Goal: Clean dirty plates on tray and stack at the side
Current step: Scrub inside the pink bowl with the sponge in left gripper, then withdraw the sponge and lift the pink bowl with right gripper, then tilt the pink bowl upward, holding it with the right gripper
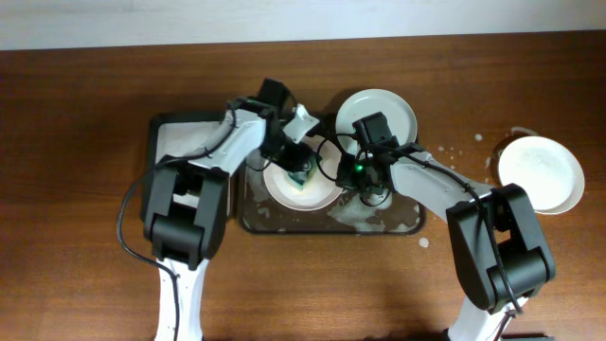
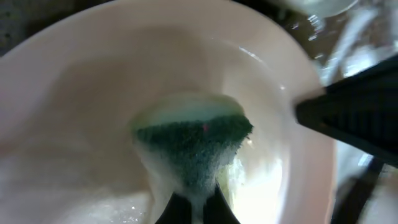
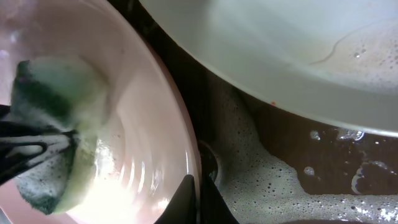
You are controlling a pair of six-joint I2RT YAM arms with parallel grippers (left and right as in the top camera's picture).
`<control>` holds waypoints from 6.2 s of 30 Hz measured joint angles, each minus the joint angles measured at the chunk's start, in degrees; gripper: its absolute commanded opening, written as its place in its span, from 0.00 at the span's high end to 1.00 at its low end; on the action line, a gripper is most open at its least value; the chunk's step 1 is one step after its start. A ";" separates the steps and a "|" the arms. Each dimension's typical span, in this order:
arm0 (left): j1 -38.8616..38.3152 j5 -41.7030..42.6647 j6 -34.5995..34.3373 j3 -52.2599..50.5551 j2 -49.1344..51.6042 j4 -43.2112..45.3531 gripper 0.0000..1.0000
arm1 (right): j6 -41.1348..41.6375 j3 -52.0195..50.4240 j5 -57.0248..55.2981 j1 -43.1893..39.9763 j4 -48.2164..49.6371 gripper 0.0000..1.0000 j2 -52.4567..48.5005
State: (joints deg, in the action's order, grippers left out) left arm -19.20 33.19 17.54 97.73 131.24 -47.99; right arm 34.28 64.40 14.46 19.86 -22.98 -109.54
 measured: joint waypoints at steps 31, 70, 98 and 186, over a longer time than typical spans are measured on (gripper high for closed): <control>-1.11 -29.24 -19.98 7.15 0.35 -8.52 1.00 | -0.04 0.00 0.24 0.07 0.35 0.96 0.00; 6.25 -8.63 -12.66 33.57 3.23 -35.85 1.00 | -5.64 -0.02 -1.42 0.04 -3.56 0.96 7.65; 5.55 -12.61 -14.16 28.83 3.23 -31.89 1.00 | -8.94 0.00 -84.59 22.95 -22.93 0.96 31.28; 5.55 -12.66 -14.16 28.83 3.26 -31.26 1.00 | -12.00 -1.88 -77.31 24.11 -28.79 0.96 17.25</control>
State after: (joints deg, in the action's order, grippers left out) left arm -13.65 20.53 3.38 126.56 134.50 -79.24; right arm 22.28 62.52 -62.85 43.97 -51.77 -92.29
